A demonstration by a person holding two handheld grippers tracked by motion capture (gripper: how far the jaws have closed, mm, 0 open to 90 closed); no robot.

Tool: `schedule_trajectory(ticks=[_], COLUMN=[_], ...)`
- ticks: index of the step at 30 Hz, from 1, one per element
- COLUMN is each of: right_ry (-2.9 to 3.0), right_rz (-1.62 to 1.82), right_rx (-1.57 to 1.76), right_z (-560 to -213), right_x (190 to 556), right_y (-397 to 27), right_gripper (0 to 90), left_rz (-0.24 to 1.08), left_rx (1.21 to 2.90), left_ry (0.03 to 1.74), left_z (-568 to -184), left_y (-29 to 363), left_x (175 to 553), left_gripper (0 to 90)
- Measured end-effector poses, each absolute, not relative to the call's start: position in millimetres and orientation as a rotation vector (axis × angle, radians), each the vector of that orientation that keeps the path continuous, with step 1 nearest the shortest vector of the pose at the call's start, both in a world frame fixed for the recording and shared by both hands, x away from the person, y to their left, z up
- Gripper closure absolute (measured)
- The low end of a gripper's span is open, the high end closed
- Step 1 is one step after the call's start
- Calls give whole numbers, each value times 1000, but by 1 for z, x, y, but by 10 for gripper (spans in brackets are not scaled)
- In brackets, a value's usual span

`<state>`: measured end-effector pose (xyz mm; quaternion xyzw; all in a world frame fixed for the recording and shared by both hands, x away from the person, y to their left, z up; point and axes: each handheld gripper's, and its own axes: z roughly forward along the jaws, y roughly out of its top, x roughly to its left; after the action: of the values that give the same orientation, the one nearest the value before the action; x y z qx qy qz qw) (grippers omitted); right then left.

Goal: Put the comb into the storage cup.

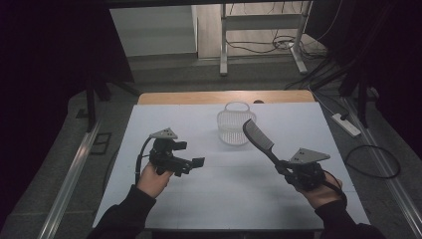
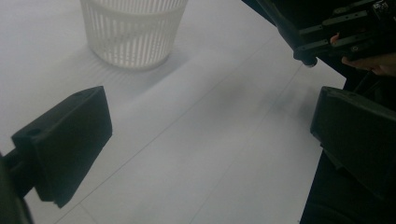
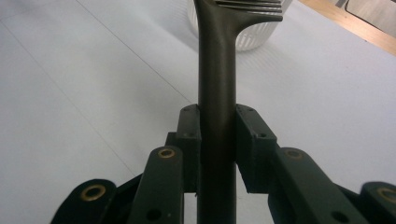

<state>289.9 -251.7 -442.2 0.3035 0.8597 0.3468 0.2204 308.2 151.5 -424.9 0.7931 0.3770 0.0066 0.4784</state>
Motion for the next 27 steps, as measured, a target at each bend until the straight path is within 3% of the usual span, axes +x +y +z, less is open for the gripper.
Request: schedule_trajectory(ticks=[27], right_ry=[2385], right_rz=[1027], right_rx=[730], right_z=[-440], right_x=[283], right_y=[-228], right_gripper=[724], left_rz=[-59], left_rx=[1933], left_ry=[863], left_z=[-414], left_y=[111], left_x=[332], left_gripper=[0])
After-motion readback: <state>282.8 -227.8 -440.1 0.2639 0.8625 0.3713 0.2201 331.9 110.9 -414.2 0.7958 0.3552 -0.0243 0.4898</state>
